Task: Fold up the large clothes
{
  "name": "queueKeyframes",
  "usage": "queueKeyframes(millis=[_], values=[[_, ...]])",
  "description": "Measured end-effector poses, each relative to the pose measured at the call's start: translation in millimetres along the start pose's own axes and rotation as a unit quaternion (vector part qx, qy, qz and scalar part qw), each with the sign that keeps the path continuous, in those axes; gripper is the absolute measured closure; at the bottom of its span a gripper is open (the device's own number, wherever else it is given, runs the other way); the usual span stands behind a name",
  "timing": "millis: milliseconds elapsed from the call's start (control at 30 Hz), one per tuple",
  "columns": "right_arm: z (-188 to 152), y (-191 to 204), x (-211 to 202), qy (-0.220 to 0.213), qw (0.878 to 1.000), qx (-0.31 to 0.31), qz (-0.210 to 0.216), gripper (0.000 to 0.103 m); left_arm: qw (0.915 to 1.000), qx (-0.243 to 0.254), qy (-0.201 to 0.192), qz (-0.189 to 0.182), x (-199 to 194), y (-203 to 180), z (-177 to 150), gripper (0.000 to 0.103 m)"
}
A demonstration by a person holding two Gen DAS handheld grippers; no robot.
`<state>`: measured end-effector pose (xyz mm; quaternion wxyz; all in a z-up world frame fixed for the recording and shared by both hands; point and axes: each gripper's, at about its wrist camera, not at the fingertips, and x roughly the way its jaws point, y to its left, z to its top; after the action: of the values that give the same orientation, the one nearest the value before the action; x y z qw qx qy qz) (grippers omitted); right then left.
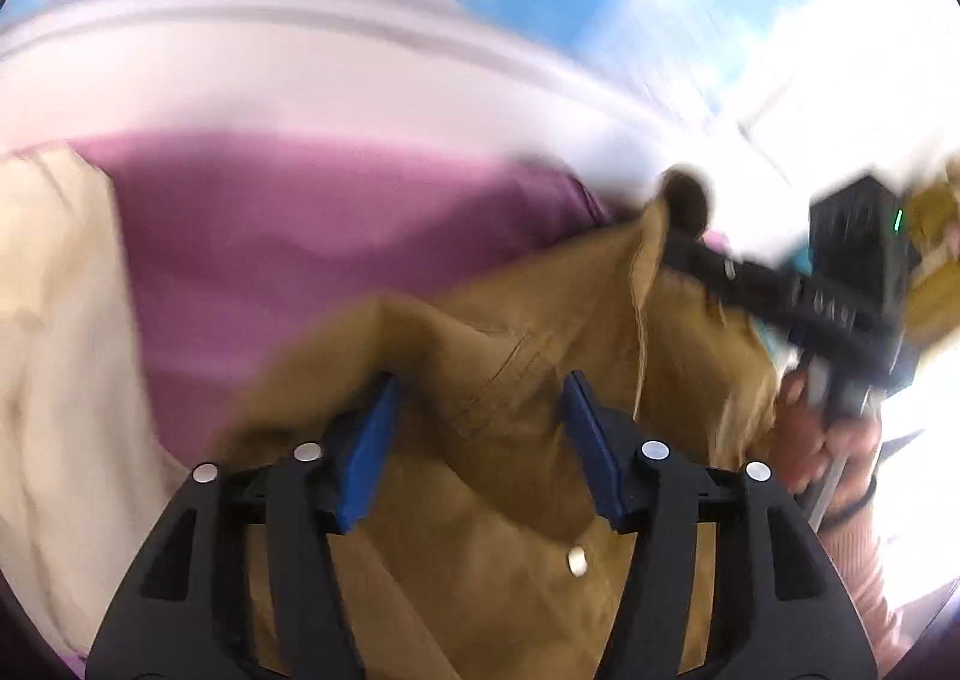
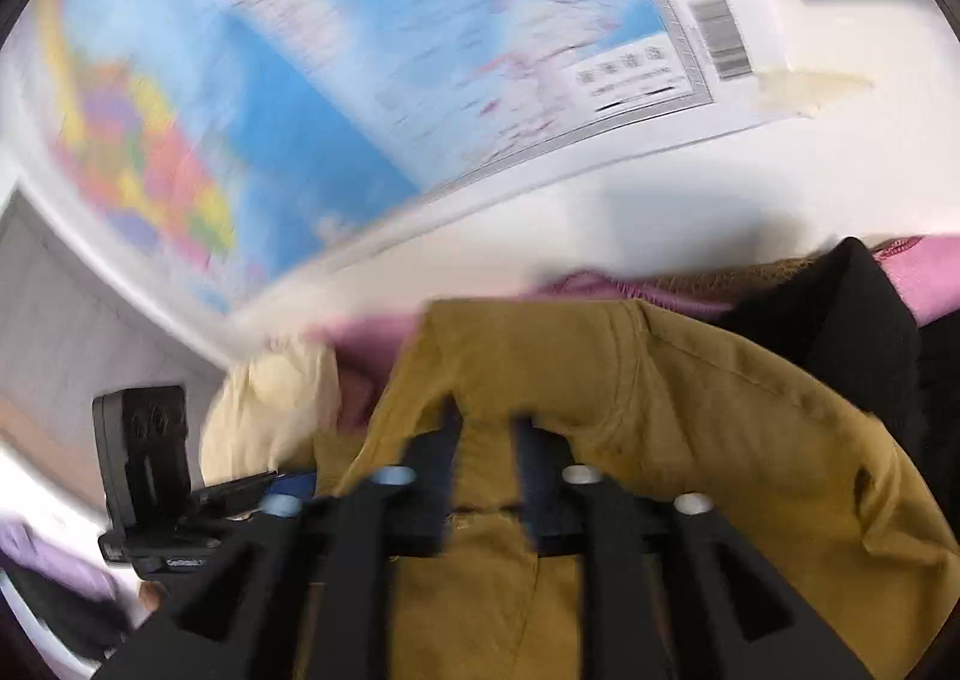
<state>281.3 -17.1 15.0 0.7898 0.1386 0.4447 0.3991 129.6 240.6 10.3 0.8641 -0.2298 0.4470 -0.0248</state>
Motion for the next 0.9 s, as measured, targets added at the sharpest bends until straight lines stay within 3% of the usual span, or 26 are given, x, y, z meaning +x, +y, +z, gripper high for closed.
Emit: queueKeyframes(millis=[33,67,167,233,300,367,500,667,833,900], values=[[2.5,-3.4,8.1,-0.006,1.0,0.003,-0.023,0.058,0.9999,-0.01,-0.009,0.004,-2.5,4.6,5.2,0.033],[3.5,-6.9,16.1,-0.011,0.999,0.008,-0.045,0.056,0.9997,-0.021,-0.012,-0.004,-3.6,8.5,7.0,0.029],[0.5,-14.4,34.6,0.009,0.998,0.036,-0.049,0.054,0.9991,-0.032,-0.027,0.006,-14.0,14.4,2.7,0.028],[-3.9,-15.3,31.0,0.006,0.998,0.035,-0.048,0.049,0.9991,-0.011,-0.037,0.02,-28.4,10.0,-8.6,0.025],[-9.1,-13.9,13.6,-0.012,0.998,0.017,-0.062,0.033,0.9965,0.028,-0.054,0.058,-47.2,-0.7,-24.0,0.015],[-15.4,-8.4,-2.2,-0.021,0.997,-0.004,-0.069,0.03,0.9926,0.071,-0.06,0.078,-61.9,-6.5,-41.5,0.012],[-32.9,5.0,-32.4,-0.014,0.997,-0.035,-0.065,0.029,0.982,0.146,-0.037,0.114,-68.7,-21.0,-96.1,0.012],[-78.5,32.2,-55.8,0.03,0.994,-0.095,-0.051,0.025,0.9791,0.17,0.007,0.112,-71.5,-23.5,-165.0,0.011],[-126.9,55.4,-59.5,0.055,0.991,-0.119,-0.038,0.024,0.9748,0.193,0.042,0.104,-66.8,-29.9,-210.1,0.011],[-140.1,61.5,-64.5,0.055,0.989,-0.13,-0.045,0.024,0.9705,0.207,0.052,0.113,-65.0,-29.1,-224.9,0.038]])
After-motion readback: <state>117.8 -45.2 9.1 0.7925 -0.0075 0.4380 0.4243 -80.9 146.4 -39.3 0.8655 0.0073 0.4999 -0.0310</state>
